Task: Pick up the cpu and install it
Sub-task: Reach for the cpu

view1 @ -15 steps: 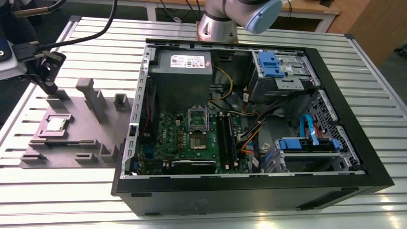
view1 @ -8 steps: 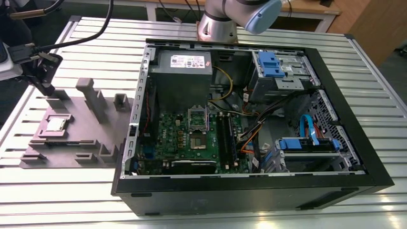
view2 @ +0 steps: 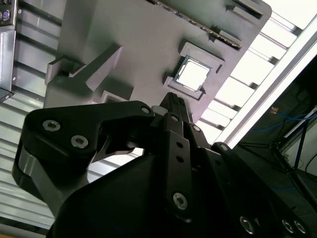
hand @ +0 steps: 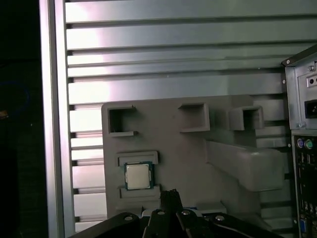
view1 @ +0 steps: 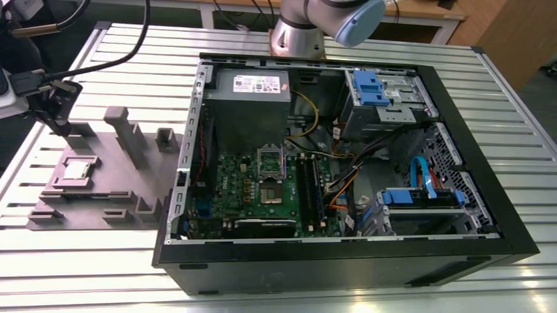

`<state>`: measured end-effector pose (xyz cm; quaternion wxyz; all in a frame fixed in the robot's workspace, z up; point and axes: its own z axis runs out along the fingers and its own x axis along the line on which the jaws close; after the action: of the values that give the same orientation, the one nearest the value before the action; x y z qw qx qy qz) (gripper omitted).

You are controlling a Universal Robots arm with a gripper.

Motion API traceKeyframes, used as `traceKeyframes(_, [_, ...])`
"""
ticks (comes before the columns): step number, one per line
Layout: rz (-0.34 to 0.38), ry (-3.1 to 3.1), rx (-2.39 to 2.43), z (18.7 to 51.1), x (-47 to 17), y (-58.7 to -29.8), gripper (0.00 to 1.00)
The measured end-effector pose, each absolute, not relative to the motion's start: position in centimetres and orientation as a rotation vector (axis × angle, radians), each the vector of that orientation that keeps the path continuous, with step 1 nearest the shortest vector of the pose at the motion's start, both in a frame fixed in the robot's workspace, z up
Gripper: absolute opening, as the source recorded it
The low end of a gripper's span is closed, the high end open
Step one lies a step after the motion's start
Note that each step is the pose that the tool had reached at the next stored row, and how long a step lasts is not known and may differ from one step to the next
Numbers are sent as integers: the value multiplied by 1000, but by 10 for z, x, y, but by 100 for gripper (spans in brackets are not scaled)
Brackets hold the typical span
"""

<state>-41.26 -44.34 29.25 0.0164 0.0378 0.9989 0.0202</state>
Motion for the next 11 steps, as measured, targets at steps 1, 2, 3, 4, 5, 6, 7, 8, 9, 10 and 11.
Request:
traceKeyframes(1, [63, 3106, 117, 291, -414, -443, 10])
traceKeyframes(2, [63, 3106, 117, 289, -415, -443, 10])
traceKeyframes(3, [62, 3106, 117, 287, -416, -443, 10])
traceKeyframes(4, [62, 3106, 117, 285, -417, -443, 10])
traceKeyframes(5, [62, 3106, 117, 283, -419, -443, 10])
traceKeyframes(6, [62, 3106, 117, 282, -420, -443, 10])
traceKeyframes(7, [62, 3106, 117, 280, -421, -443, 10])
traceKeyframes(8, [62, 3106, 117, 278, -422, -443, 10])
traceKeyframes(9, [62, 3106, 117, 276, -424, -443, 10])
traceKeyframes(10, [61, 3106, 117, 274, -425, -443, 10])
traceKeyframes(11, [61, 3106, 117, 273, -427, -443, 10])
